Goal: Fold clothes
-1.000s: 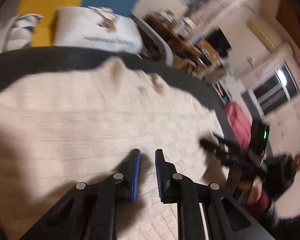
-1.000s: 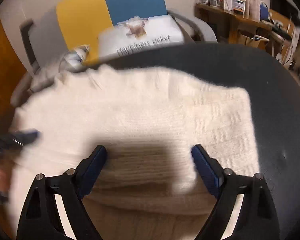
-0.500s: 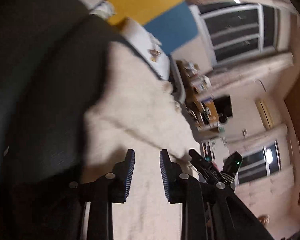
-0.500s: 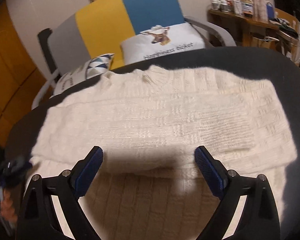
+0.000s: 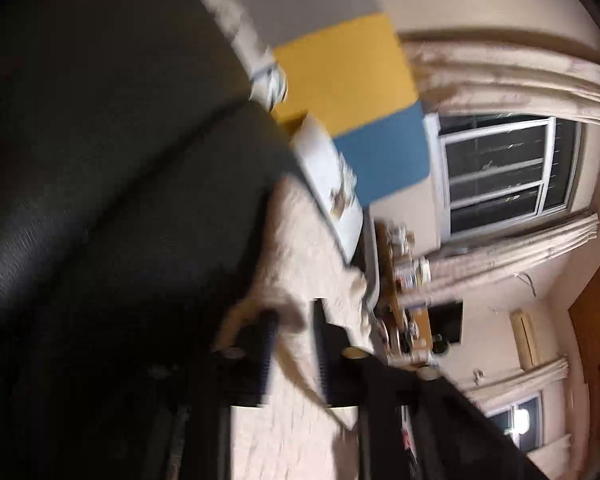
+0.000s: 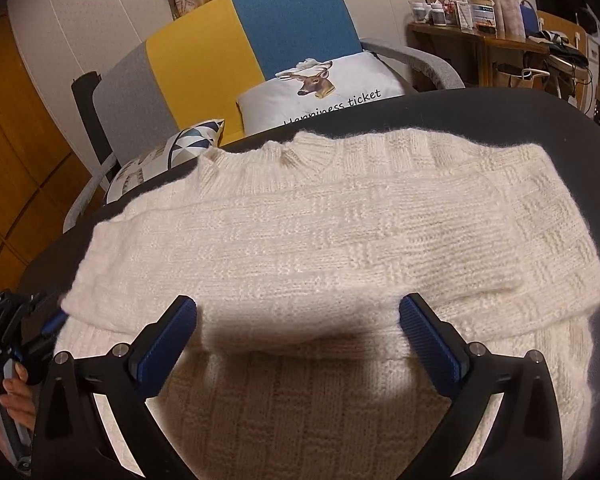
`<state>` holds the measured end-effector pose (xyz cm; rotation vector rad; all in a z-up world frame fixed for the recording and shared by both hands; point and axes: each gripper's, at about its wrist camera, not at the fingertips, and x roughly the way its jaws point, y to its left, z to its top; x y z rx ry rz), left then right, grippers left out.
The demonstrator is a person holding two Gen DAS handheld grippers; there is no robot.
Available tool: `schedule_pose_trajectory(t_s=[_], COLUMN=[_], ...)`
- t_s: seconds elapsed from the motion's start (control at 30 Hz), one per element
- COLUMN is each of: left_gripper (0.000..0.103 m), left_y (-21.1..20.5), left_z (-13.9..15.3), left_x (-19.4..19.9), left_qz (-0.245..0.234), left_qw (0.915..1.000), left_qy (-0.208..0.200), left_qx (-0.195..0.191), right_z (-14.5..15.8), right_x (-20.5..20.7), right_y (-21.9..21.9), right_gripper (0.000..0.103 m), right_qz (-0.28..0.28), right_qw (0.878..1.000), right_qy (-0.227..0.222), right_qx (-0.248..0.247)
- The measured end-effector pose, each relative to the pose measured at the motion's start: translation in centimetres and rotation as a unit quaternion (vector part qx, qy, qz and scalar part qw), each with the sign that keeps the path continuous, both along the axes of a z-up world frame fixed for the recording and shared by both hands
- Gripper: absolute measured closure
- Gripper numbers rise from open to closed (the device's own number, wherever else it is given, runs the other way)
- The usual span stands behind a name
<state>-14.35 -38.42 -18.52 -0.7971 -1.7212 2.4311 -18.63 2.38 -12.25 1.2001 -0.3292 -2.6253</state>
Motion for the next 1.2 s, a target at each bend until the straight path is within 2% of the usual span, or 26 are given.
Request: schedule_pose_trajectory(t_s=[0.1, 0.17, 0.2, 0.27, 0.3, 0.37, 0.5, 0.57, 0.63, 0.7, 0.73, 0.8, 0.87, 0.93, 0.97, 1.07, 1.13, 1.2], left_gripper=[0.098, 0.097, 0.096, 0.080, 0.077, 0.076, 0.075, 0.075, 0.082, 0.094, 0.095, 0.097, 0.097, 0.097, 0.096, 0.084, 0.084, 0.083], left_y=[-0.1, 0.2, 0.2, 0.1, 0.1, -0.1, -0.2, 0.2, 0.5, 0.8, 0.8, 1.0, 1.1, 1.3, 1.3, 1.3, 1.7, 2.3], left_z=[-1.8, -1.7, -1.7, -1.6, -1.6, -1.6, -1.3, -1.1, -0.6, -0.1, -0.2, -0.2, -0.3, -0.3, -0.3, 0.2, 1.2, 2.6], left_x=[0.6, 0.6, 0.5, 0.4, 0.4, 0.5, -0.2, -1.0, -1.2, -0.9, -0.5, 0.3, 1.2, 1.4, 1.4, 2.1, 2.6, 2.7], left_qz=[0.020, 0.015, 0.011, 0.005, 0.002, -0.003, -0.015, -0.018, -0.017, -0.001, 0.007, 0.023, 0.040, 0.037, 0.032, 0.006, -0.010, -0.030], left_qw=[0.9990, 0.9990, 0.9993, 0.9997, 0.9995, 0.9985, 0.9979, 0.9977, 0.9977, 0.9969, 0.9966, 0.9956, 0.9938, 0.9929, 0.9937, 0.9975, 0.9986, 0.9981], left_qy=[-0.038, -0.036, -0.032, -0.019, -0.013, -0.009, -0.030, -0.051, -0.065, -0.076, -0.076, -0.076, -0.076, -0.076, -0.075, -0.062, -0.042, -0.020], left_qx=[-0.013, -0.024, -0.016, 0.015, 0.030, 0.053, 0.055, 0.041, 0.014, -0.020, -0.030, -0.050, -0.070, -0.083, -0.078, -0.032, -0.030, -0.050], right_z=[-0.1, -0.2, -0.2, -0.2, -0.2, -0.1, 0.9, 2.4, 3.8, 4.5, 4.4, 3.6, 2.2, 0.1, -0.3, -0.7, -0.5, 0.0], right_x=[0.0, 0.0, -0.1, -0.1, -0.1, -0.1, 0.0, 0.4, 0.4, -0.4, -0.9, -2.0, -3.1, -4.1, -4.1, -4.1, -4.0, -3.8], right_y=[-0.1, -0.3, -0.4, -0.5, -0.5, -0.5, -0.6, -0.5, -0.7, -1.2, -1.5, -2.2, -2.7, -2.9, -2.7, -2.1, -1.7, -1.2], right_gripper=[0.000, 0.000, 0.000, 0.000, 0.000, 0.000, 0.000, 0.000, 0.000, 0.000, 0.000, 0.000, 0.000, 0.000, 0.000, 0.000, 0.000, 0.000], right_qz=[0.001, 0.001, 0.002, 0.002, 0.002, 0.003, 0.007, 0.009, 0.014, 0.022, 0.026, 0.030, 0.036, 0.027, 0.024, 0.022, 0.024, 0.030], right_qw=[1.000, 1.000, 1.000, 1.000, 1.000, 1.000, 1.000, 1.000, 0.999, 0.997, 0.996, 0.993, 0.991, 0.987, 0.988, 0.991, 0.993, 0.995], right_qy=[0.000, -0.003, -0.004, -0.004, -0.004, -0.005, -0.003, 0.018, 0.034, 0.039, 0.039, 0.021, -0.003, -0.030, -0.023, -0.011, -0.008, -0.005], right_qx=[-0.002, 0.001, 0.005, 0.009, 0.010, 0.011, 0.019, 0.017, 0.028, 0.060, 0.077, 0.114, 0.130, 0.156, 0.150, 0.134, 0.119, 0.098])
